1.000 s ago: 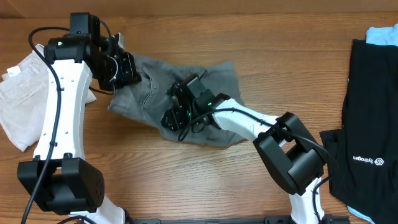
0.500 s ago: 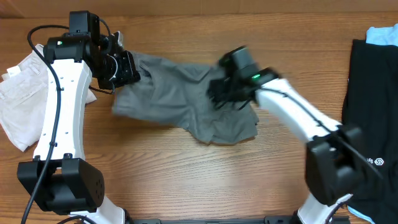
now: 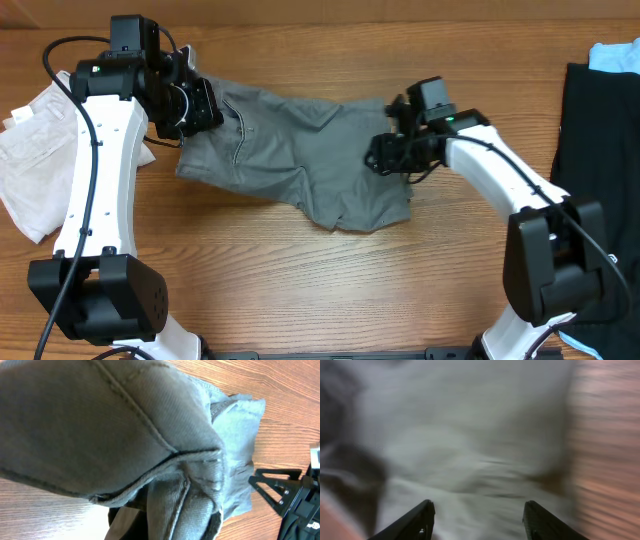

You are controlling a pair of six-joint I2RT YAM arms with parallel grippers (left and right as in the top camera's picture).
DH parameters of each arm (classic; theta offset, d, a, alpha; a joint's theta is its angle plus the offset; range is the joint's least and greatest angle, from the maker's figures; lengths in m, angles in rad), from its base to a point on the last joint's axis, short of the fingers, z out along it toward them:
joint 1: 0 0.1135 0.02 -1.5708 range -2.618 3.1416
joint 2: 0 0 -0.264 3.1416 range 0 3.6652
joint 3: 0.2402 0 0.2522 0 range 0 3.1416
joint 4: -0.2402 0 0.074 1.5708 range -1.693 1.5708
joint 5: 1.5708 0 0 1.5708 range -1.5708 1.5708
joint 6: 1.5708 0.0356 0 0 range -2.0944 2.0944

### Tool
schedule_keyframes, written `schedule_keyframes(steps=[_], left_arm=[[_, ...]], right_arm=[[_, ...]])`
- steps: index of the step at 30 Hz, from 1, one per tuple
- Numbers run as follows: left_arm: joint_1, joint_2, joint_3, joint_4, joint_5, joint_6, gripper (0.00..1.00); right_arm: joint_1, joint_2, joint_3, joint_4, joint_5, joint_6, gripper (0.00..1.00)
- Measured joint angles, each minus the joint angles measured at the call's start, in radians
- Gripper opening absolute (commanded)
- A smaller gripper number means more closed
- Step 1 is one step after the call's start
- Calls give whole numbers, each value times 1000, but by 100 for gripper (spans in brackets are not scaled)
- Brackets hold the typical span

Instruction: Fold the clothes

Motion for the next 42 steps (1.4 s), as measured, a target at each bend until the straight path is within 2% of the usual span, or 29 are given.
schedule_keyframes(steps=[2,3,6,11,19,26,30,36,42], left_arm=[[0,0,0,-3,0,0,8],[0,0,0,-9,-1,0,8],[0,0,0,-17,-1,0,8],[0,0,0,-19,-1,0,8],[0,0,0,-21,-3,0,8],[0,0,0,-54,-5,5,7],[12,0,0,-66,-18,21,7],[37,0,0,-68,-66,29,7],[48,0,1,-68,-113,45,7]], right_arm=[[48,0,0,34,-23,-7,45],[74,0,0,50,-32,-13,36],[146,3,-1,93,-55,-10,21],[209,60,-2,184,-90,25,17],[328,190,-4,365,-181,62,17],[404,216,-5,481,-152,109,21],[399,216,-5,479,-134,136,29],[340,198,6,368,-103,153,33],[134,74,47,240,-79,157,32]])
